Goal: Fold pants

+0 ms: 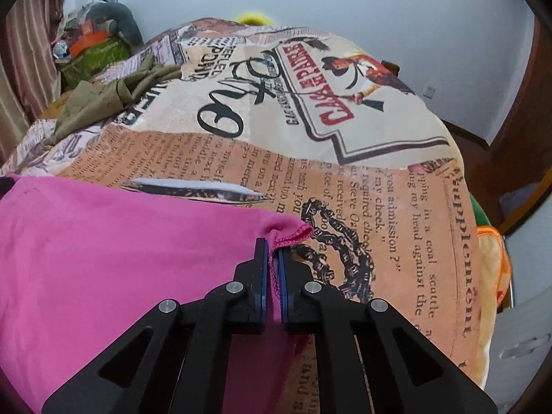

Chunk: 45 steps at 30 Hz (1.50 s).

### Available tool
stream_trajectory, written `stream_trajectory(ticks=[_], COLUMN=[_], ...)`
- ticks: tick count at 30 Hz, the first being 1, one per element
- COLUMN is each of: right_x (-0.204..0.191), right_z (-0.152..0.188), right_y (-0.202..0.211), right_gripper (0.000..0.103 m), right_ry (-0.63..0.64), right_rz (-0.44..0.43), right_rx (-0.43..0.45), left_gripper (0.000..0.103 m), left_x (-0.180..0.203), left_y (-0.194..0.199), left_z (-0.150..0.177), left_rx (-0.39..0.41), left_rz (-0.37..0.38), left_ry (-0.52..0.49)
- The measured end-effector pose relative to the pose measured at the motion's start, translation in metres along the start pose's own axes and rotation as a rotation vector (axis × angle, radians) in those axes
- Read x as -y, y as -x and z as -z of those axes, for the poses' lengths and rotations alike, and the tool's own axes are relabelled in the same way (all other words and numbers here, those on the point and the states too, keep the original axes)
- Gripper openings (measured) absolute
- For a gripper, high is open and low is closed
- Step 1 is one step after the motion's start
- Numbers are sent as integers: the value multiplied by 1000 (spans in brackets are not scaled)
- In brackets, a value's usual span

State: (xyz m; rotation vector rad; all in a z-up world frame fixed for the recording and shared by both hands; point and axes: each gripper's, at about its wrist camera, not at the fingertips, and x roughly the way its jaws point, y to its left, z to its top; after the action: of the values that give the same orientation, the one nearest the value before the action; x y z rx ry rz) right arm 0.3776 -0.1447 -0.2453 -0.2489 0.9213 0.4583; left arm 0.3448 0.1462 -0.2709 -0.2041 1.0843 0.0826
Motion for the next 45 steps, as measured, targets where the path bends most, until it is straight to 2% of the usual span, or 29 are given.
stream_trajectory(ticks=[4, 6, 9, 10, 11, 12, 17, 21, 23, 25, 27, 30, 34, 39, 43, 45], right_x=[0, 1, 0, -2, -4, -7, -36, -67, -80, -91, -97, -95, -78, -72, -69, -66], right_z=[-3, -5, -10, -12, -14, -16, -28, -29, -22, -9, 4, 16, 31, 55, 70, 75], right_y=[0, 5, 16, 23, 32, 39, 65, 52, 40, 26, 22, 32, 47, 76, 94, 99], right_gripper=[5, 9, 28, 38, 42, 42, 49, 53, 54, 54, 54, 56, 57, 58, 61, 61], right_ry=[-1, -10, -6, -10, -14, -13, 12, 51, 71, 104, 140, 165, 87, 73, 52, 33], right_rz=[14, 19, 22, 16, 0, -17, -141, -249, -271, -284, -270, -269, -300, -252, -234, -235], right_rx=[-23, -34, -51, -40, -15, 7, 46, -23, -79, -166, -199, -184, -202, -167, -174, -175], left_gripper=[3, 5, 17, 19, 26, 32, 41, 45, 45, 46, 47, 60, 63, 64, 65, 69], left_x=[8, 14, 22, 23, 26, 29, 55, 75, 78, 75, 72, 70, 64, 56, 51, 46], left_y=[10, 17, 30, 34, 38, 42, 46, 27, 14, 8, 11, 16, 23, 41, 57, 63], left_z=[-3, -4, -6, -6, -8, -9, -11, -4, 3, 10, 16, 26, 42, 60, 74, 84], left_rx=[12, 22, 51, 59, 70, 79, 76, -5, -54, -69, -54, -41, -23, 0, 4, 4], left_rz=[-26, -47, -75, -74, -63, -47, 25, 19, 14, 18, 27, -21, -29, -25, -33, -35], left_ry=[-39, -73, -104, -108, -109, -109, -156, -223, -246, -247, -255, -275, -268, -243, -231, -222])
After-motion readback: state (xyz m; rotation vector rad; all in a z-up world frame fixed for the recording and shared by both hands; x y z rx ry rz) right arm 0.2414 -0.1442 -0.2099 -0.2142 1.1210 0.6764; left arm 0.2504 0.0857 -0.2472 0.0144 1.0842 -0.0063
